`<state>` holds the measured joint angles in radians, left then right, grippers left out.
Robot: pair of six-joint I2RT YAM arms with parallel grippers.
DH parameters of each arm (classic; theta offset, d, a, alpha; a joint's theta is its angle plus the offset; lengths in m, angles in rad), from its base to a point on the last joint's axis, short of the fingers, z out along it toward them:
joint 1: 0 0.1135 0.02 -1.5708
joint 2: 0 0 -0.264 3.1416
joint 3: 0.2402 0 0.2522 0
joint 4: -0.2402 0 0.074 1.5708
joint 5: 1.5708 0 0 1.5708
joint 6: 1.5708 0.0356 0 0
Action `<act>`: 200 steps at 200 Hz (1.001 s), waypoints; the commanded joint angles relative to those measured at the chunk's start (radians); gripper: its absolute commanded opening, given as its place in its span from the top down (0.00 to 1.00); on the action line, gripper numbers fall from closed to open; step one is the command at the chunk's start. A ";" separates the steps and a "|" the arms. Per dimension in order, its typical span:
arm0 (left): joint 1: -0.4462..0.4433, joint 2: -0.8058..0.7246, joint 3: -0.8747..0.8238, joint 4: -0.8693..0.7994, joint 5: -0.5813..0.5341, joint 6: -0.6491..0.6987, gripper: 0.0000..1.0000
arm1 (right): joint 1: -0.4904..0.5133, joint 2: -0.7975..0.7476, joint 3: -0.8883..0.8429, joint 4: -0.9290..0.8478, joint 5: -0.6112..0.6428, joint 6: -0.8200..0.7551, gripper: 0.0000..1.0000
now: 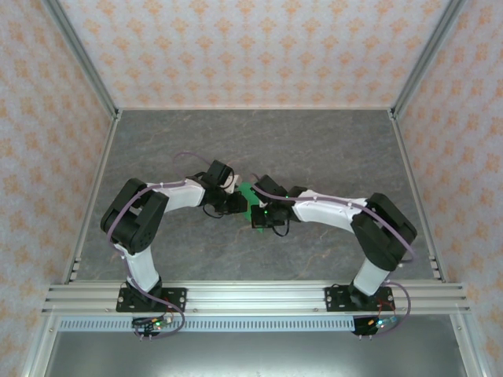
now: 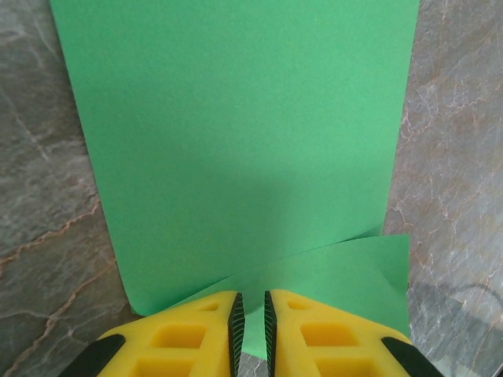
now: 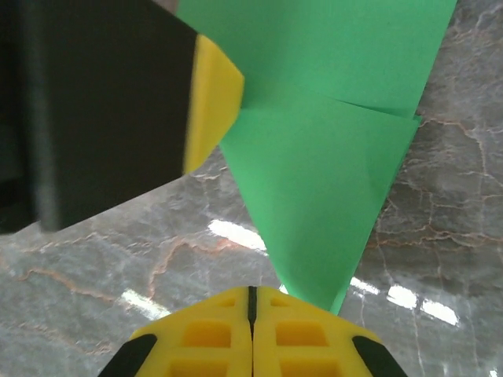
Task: Fold a paper plane with a square sheet of paper (fold left side to right side)
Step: Third fold the triangle at the center of the table.
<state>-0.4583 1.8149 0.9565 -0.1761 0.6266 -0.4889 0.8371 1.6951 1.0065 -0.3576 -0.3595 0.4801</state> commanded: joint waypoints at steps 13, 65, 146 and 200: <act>0.000 -0.020 0.002 -0.069 -0.062 0.021 0.80 | -0.004 0.052 -0.005 0.021 0.019 0.041 0.93; 0.001 -0.042 0.007 -0.070 -0.059 0.020 0.79 | -0.015 0.078 -0.072 -0.002 0.045 0.059 0.96; 0.001 -0.169 0.028 -0.081 -0.054 0.012 0.68 | -0.056 0.068 -0.131 -0.009 0.050 0.047 1.00; 0.024 -0.353 0.004 -0.121 -0.083 0.016 0.60 | -0.067 0.073 -0.152 0.021 0.024 0.031 1.00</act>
<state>-0.4480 1.5517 0.9611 -0.2584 0.5797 -0.4885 0.7933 1.7287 0.9123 -0.2451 -0.4118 0.5262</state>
